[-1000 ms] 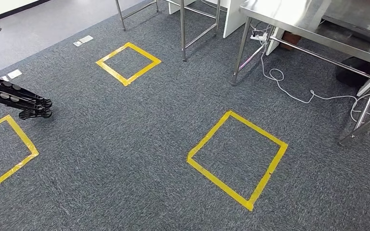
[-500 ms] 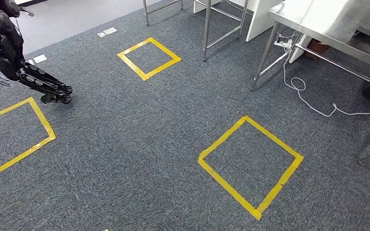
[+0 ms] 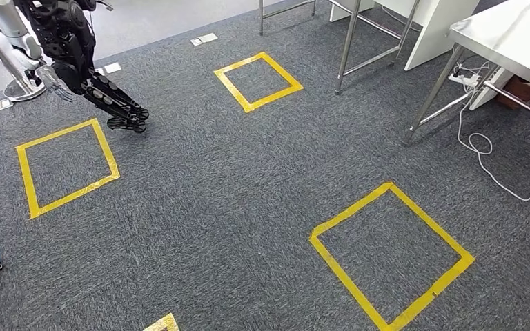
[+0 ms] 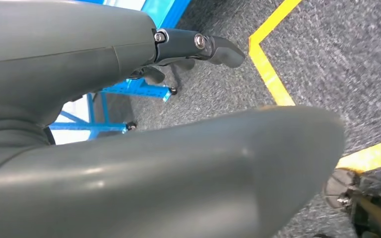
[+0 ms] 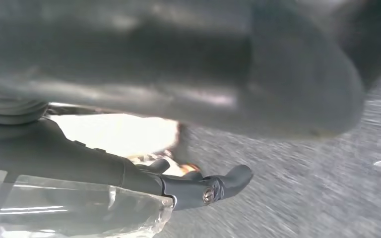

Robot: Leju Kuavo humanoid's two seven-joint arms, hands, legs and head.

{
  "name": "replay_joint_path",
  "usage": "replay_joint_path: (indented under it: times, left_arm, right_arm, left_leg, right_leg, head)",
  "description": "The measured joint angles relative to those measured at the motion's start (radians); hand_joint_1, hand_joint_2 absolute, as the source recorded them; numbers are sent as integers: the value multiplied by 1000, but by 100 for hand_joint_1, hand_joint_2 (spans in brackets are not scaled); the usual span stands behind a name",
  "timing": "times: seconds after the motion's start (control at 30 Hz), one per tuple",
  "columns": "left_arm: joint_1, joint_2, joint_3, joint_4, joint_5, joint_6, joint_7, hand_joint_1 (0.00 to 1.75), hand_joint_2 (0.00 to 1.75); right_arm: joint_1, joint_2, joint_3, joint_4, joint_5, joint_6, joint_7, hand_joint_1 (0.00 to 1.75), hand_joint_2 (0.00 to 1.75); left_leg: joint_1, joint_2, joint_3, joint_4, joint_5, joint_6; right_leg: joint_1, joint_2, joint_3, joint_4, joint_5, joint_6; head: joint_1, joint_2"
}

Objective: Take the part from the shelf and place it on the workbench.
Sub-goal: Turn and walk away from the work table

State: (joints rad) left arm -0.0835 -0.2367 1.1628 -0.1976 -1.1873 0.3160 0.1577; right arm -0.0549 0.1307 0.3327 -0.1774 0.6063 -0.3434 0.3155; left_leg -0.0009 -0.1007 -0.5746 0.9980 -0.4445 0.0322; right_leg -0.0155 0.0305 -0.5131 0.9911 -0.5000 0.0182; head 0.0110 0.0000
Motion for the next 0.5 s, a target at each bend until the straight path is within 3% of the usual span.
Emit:
replay_joint_path:
  times: [0.07,0.13,0.17,0.23,0.27,0.3,0.37,0.43,0.5]
  left_arm:
    - [-1,-3,-1,0,-14,-13,7,0,0]
    - [-3,-5,-3,0,-29,-33,10,0,0]
    - [-4,-6,-6,0,-35,-43,6,0,0]
    - [-4,-7,-13,0,-44,-56,-14,0,0]
    - [-4,-7,-17,0,-45,-59,-27,0,0]
    - [-4,-7,-20,0,-46,-61,-38,0,0]
    - [-6,-7,-24,0,-47,-62,-54,0,0]
    - [-8,-7,-27,0,-48,-63,-59,0,0]
    - [-8,-7,-29,0,-49,-63,-62,0,0]
  right_arm:
    - [-1,0,4,0,1,4,18,0,0]
    - [1,0,6,0,0,0,25,0,0]
    - [3,-1,6,0,-3,-4,25,0,0]
    - [4,-1,5,0,-12,-15,14,0,0]
    - [4,0,5,0,-14,-20,4,0,0]
    - [3,1,5,0,-15,-25,-6,0,0]
    - [1,5,5,0,-14,-31,-22,0,0]
    - [-1,8,5,0,-13,-34,-27,0,0]
    - [-3,10,5,-1,-10,-40,-35,0,0]
  left_leg:
    - [3,28,-17,34,-23,-10]
    - [6,71,-67,140,-84,-20]
    - [9,81,-102,211,-116,-26]
    - [14,90,-148,295,-136,-33]
    - [17,95,-144,282,-118,-34]
    - [18,103,-119,231,-86,-34]
    - [16,138,-45,92,-26,-27]
    - [9,156,-8,22,-10,-17]
    - [2,139,-6,13,-12,-4]
  right_leg:
    - [-5,-15,7,-3,5,-15]
    - [-5,-33,9,-5,5,-25]
    - [-3,-43,9,-4,3,-28]
    - [-1,-65,11,-4,0,-31]
    - [0,-74,12,-4,-2,-32]
    - [0,-82,15,-4,-4,-31]
    - [4,-97,21,-4,-12,-24]
    - [10,-110,24,-4,-20,-12]
    - [12,-125,31,-8,-24,-1]
  head:
    - [-2,0]
    - [-8,0]
    - [-10,0]
    - [-10,0]
    - [-10,0]
    - [-10,0]
    - [-11,0]
    - [-9,0]
    - [-7,0]
